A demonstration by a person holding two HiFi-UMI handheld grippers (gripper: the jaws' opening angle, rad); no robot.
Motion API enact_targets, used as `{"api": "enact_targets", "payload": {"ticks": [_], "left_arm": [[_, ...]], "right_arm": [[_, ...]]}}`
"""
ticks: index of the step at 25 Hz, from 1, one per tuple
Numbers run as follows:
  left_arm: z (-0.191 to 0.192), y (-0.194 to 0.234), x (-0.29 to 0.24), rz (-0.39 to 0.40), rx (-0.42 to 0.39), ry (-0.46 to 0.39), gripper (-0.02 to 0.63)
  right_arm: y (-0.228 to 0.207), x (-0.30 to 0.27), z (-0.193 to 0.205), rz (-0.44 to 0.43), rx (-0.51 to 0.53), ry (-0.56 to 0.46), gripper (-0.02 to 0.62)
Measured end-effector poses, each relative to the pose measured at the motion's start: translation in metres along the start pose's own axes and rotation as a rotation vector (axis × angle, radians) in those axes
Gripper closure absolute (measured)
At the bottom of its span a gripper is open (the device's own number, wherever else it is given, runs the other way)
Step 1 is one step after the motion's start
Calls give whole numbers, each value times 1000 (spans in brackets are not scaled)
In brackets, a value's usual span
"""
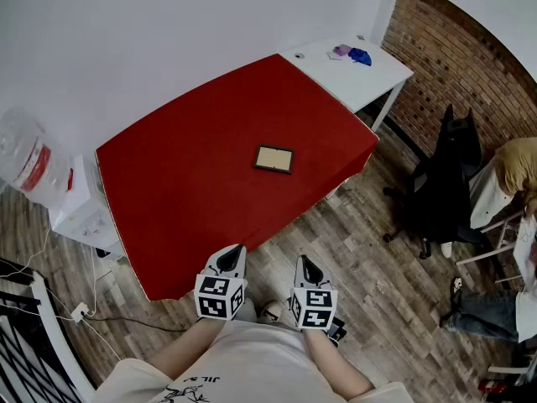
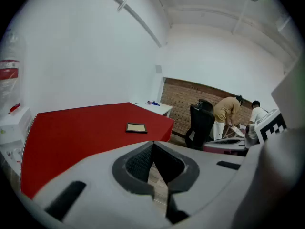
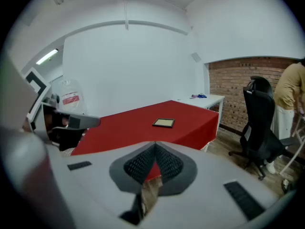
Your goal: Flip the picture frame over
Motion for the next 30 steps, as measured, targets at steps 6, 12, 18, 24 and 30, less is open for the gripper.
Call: {"api": "enact_targets", "payload": {"ticks": [6, 12, 18, 24, 30], "left_arm": [[1, 6, -21, 25, 1, 17, 600], [-14, 25, -70, 54, 1, 29, 600], [-47, 54, -131, 94, -25, 40, 600], [-75, 93, -179, 129, -35, 47, 600], [-94, 117, -207, 130, -62, 43, 600]], "right_arm": [[-6, -20, -3, 12, -15, 11, 591], [-20, -59, -23, 34, -17, 23, 591], [-35, -113, -62, 74, -29, 22, 591], [-32, -171, -107, 100, -25, 14, 591], [-37, -204, -137, 125, -41, 1, 591]]}}
Point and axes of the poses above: the fingertips, and each gripper's own axes: x backward along the fingers, y to its left, z out of its underside, the point moved 4 cm from there along x, backward along the fingers, and after that the axes turned 11 degrees about -x, right-handed, at the moved point
